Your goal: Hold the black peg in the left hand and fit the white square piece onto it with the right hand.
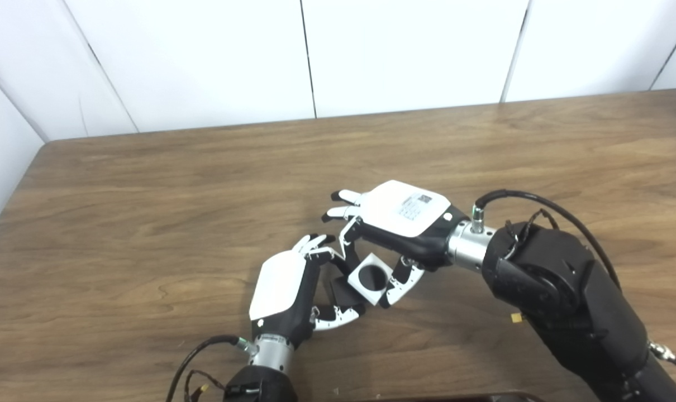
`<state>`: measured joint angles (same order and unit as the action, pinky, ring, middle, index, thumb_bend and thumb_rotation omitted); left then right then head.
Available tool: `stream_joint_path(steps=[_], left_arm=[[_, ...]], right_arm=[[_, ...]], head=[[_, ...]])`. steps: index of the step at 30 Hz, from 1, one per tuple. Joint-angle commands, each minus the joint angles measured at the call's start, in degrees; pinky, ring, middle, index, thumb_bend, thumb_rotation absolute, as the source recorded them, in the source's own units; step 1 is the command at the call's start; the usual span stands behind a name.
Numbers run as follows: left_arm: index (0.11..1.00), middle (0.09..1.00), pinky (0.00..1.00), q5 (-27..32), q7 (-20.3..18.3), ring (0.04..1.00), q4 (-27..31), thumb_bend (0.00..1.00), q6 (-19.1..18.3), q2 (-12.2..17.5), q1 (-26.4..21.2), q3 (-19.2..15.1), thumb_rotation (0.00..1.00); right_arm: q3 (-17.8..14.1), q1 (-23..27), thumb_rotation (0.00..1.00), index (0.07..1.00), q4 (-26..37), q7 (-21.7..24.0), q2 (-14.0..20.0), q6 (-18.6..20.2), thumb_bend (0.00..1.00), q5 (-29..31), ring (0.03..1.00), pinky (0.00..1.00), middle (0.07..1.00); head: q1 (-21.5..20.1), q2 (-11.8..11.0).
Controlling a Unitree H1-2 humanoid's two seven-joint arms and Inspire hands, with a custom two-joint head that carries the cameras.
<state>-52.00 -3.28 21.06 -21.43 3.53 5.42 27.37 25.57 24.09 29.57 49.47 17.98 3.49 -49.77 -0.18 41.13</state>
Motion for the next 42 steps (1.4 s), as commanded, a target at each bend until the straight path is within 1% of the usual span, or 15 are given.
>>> stream_joint_path(steps=[1,4,9,14,15,16,17,20,23,28,32,39,42], left_arm=[[0.494,0.87,0.8,0.51,-2.12,0.923,-1.07,0.5,-0.38,-1.35,0.65,0.52,0.07],[0.494,0.871,0.81,0.78,-2.04,0.926,-0.97,0.5,-0.46,-1.54,0.73,0.45,0.07],[0.493,0.87,0.79,1.29,-1.67,0.928,-0.75,0.5,-0.26,-1.75,0.84,0.4,0.07],[0.494,0.873,0.79,0.78,-2.21,0.93,-0.24,0.5,-0.59,-1.7,0.95,0.73,0.07],[0.494,0.872,0.79,0.54,-2.36,0.929,-0.16,0.5,-0.74,-1.67,0.93,0.81,0.07],[0.494,0.868,0.78,0.12,-2.39,0.924,-0.14,0.5,-0.8,-1.57,0.9,0.92,0.07],[0.494,0.866,0.78,-0.15,-2.39,0.921,-0.15,0.5,-0.81,-1.51,0.87,0.99,0.07],[0.493,0.868,0.8,0.56,-2.34,0.925,-0.1,0.5,-0.81,-1.64,0.97,0.71,0.07],[0.493,0.867,0.79,0.81,-2.37,0.927,0.1,0.5,-0.92,-1.69,1.09,0.55,0.07],[0.494,0.872,0.78,1.19,-2.36,0.93,0.13,0.5,-0.78,-1.65,1.22,0.46,0.07],[0.494,0.87,0.78,0.74,-2.28,0.925,0.15,0.5,-0.69,-1.56,1.29,0.55,0.07],[0.494,0.867,0.8,1.12,-2.29,0.925,0.13,0.5,-0.72,-1.63,1.51,0.45,0.07],[0.495,0.86,0.8,0.32,-2.26,0.915,-0.15,0.5,-0.78,-1.37,1.37,0.62,0.07]], right_arm=[[-0.32,1.86,0.14,0.492,1.5,-0.33,-0.62,-0.42,0.52,0.07,1.0,0.91,0.919],[-0.32,1.77,0.14,0.492,1.51,-0.17,-0.62,-0.48,0.52,-0.02,1.0,0.9,0.92],[-0.43,1.44,0.14,0.492,1.14,-0.82,-0.57,-0.88,0.52,-0.02,0.999,0.9,0.919],[-0.56,0.84,0.15,0.492,0.7,-1.49,-0.54,-1.09,0.52,-0.21,0.994,0.9,0.916],[-0.56,0.77,0.16,0.528,0.65,-1.54,-0.58,-1.03,0.59,-0.4,0.99,0.89,0.916],[-0.56,0.74,0.19,0.62,0.64,-1.48,-0.63,-0.9,0.76,-0.56,0.984,0.89,0.916],[-0.57,0.73,0.21,0.655,0.64,-1.44,-0.66,-0.81,0.82,-0.64,0.982,0.89,0.917],[-0.7,0.67,0.24,0.702,0.61,-1.5,-0.71,-0.72,0.9,-0.63,0.976,0.89,0.917],[-0.77,0.66,0.26,0.72,0.54,-1.39,-0.72,-0.63,0.95,-0.65,0.977,0.89,0.919],[-0.88,0.71,0.3,0.73,0.73,-0.94,-0.7,-0.28,0.98,-0.64,0.978,0.89,0.92],[-0.96,0.78,0.3,0.73,1.0,-0.39,-0.77,0.14,0.99,-0.87,0.98,0.89,0.921],[-1.4,0.68,0.29,0.72,1.07,-0.7,-0.82,0.06,0.98,-0.66,0.98,0.89,0.917],[-1.76,0.54,0.29,0.711,0.91,-1.11,-0.84,0.05,0.98,-0.65,0.981,0.9,0.915]], head=[[0.0,0.09],[0.04,0.06],[0.08,0.07],[0.17,0.07],[0.12,0.03],[0.12,0.03],[0.12,0.03],[0.12,0.15],[0.05,0.18],[0.0,0.27],[0.03,0.33],[-0.01,0.34],[0.05,0.35]])
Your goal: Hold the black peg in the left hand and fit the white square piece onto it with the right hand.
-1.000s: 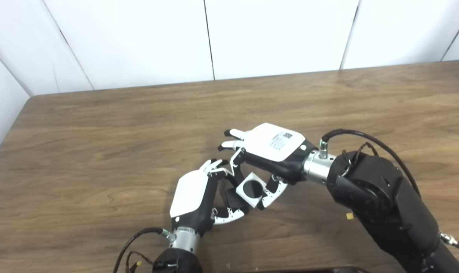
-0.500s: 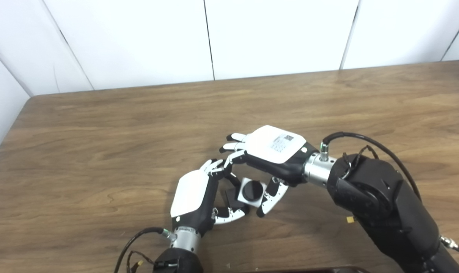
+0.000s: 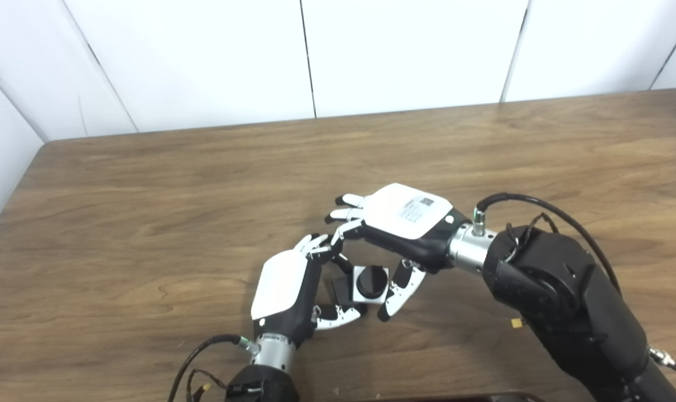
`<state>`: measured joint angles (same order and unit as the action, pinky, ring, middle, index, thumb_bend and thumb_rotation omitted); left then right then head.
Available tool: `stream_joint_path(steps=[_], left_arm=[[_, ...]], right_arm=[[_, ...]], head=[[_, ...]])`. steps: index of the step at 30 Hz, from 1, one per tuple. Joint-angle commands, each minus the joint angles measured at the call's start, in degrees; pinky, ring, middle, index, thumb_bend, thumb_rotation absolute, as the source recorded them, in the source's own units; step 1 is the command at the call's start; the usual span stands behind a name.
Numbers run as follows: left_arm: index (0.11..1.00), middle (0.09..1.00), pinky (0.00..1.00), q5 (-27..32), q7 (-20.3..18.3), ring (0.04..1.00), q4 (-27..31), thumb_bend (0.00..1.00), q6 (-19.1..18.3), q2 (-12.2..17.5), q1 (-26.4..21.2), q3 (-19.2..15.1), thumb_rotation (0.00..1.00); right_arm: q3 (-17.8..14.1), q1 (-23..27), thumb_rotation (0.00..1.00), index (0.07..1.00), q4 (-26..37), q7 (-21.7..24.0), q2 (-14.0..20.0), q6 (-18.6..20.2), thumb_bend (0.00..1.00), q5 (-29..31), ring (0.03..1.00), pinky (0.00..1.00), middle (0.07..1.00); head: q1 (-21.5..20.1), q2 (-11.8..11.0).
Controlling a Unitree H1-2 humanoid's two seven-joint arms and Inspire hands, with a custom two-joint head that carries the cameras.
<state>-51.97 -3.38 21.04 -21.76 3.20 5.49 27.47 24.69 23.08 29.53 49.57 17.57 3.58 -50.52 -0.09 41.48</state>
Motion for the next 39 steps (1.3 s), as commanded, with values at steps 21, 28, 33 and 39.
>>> stream_joint_path(steps=[21,28,33,39], left_arm=[[0.724,0.858,0.8,-0.4,-2.55,0.898,-1.25,0.65,-0.37,-0.47,0.98,-0.11,0.32],[0.771,0.864,0.81,0.18,-3.04,0.906,-1.22,0.66,-0.11,-0.39,0.98,-0.74,0.33],[0.782,0.863,0.8,0.21,-2.83,0.903,-1.36,0.68,0.4,-0.25,0.94,-1.0,0.35],[0.809,0.869,0.81,1.32,-3.3,0.909,-0.58,0.72,0.22,-0.32,0.99,-1.87,0.4]], right_arm=[[-2.15,1.17,0.31,0.689,1.08,-1.51,0.34,-0.39,0.98,0.82,0.983,0.89,0.912],[-2.5,1.14,0.3,0.696,1.18,-0.79,0.47,0.18,0.97,0.82,0.994,0.91,0.918],[-2.84,1.02,0.3,0.703,1.31,-0.65,0.63,0.47,0.96,1.19,0.999,0.91,0.922],[-4.29,0.78,0.29,0.707,1.72,-0.8,0.86,1.46,0.97,2.33,1.0,0.91,0.928]], head=[[0.13,0.18],[0.16,0.29],[0.12,0.3],[0.13,0.16]])
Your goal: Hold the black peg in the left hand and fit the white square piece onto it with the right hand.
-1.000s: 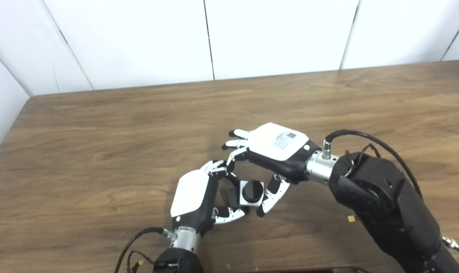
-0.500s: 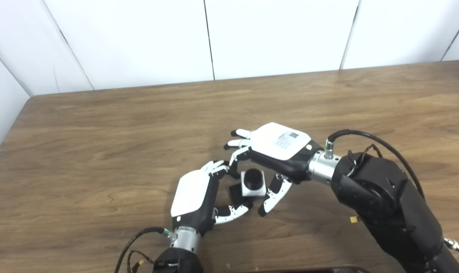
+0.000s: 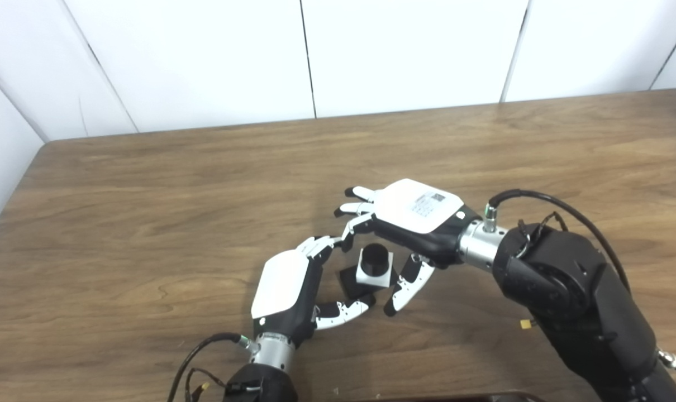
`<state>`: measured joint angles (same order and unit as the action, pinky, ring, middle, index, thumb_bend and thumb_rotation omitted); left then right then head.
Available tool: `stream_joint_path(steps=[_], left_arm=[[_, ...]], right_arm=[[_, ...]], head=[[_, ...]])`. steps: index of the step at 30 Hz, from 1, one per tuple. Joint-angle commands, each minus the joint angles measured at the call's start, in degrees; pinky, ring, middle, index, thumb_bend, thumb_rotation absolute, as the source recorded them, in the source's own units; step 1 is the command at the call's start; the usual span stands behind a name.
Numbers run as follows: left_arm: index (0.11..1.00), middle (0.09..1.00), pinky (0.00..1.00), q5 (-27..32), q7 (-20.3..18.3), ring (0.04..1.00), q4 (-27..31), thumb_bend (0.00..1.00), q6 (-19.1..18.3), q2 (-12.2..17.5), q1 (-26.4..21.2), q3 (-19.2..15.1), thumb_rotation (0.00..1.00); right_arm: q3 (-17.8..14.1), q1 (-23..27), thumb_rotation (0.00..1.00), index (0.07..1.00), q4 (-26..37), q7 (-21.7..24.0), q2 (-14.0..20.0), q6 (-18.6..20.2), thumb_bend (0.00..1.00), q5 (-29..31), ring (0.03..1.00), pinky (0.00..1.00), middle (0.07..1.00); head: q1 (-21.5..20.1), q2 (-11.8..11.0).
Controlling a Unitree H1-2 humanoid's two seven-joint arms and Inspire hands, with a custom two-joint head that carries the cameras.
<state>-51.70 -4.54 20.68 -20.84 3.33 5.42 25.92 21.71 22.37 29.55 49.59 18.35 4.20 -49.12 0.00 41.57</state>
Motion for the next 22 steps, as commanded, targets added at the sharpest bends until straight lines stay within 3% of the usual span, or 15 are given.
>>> stream_joint_path(steps=[1,7,14,15,19,22], left_arm=[[0.814,0.872,0.81,0.97,-2.58,0.912,0.11,0.72,-1.09,-0.36,1.03,-0.41,0.41],[0.849,0.889,0.83,1.54,-3.56,0.925,1.95,0.74,-2.41,-0.39,1.69,-2.43,0.53],[0.884,0.91,0.85,5.1,-2.1,0.934,3.55,0.71,-1.14,-0.29,2.39,-6.22,0.63],[0.89,0.917,0.86,5.48,-1.92,0.94,3.65,0.7,-0.98,-0.21,2.4,-6.66,0.71],[0.894,0.92,0.86,7.23,-0.7,0.941,4.0,0.69,-0.14,-0.11,2.77,-8.81,0.84],[0.916,0.929,0.87,8.4,-0.13,0.944,4.07,0.65,0.22,0.32,2.81,-10.56,0.95]], right_arm=[[-1.66,1.43,0.29,0.707,1.81,-0.81,0.15,1.1,0.97,1.21,1.0,0.91,0.93],[-4.63,0.23,0.31,0.722,2.4,-2.34,0.99,1.91,0.97,3.26,0.99,0.9,0.924],[-9.28,-1.76,0.35,0.795,2.92,-3.58,1.96,4.15,0.96,5.14,0.979,0.9,0.924],[-9.86,-2.01,0.35,0.813,2.92,-3.84,2.09,4.43,0.96,5.41,0.978,0.89,0.926],[-12.17,-3.25,0.39,0.836,2.75,-5.41,3.11,5.06,0.94,7.3,0.979,0.89,0.927],[-13.96,-4.88,0.47,0.864,1.81,-7.43,4.16,4.78,0.87,8.36,0.969,0.88,0.922]], head=[[0.11,0.02],[0.08,-0.12],[-0.23,-0.42],[-0.23,-0.42],[-0.58,-0.71],[-0.96,-0.85]])
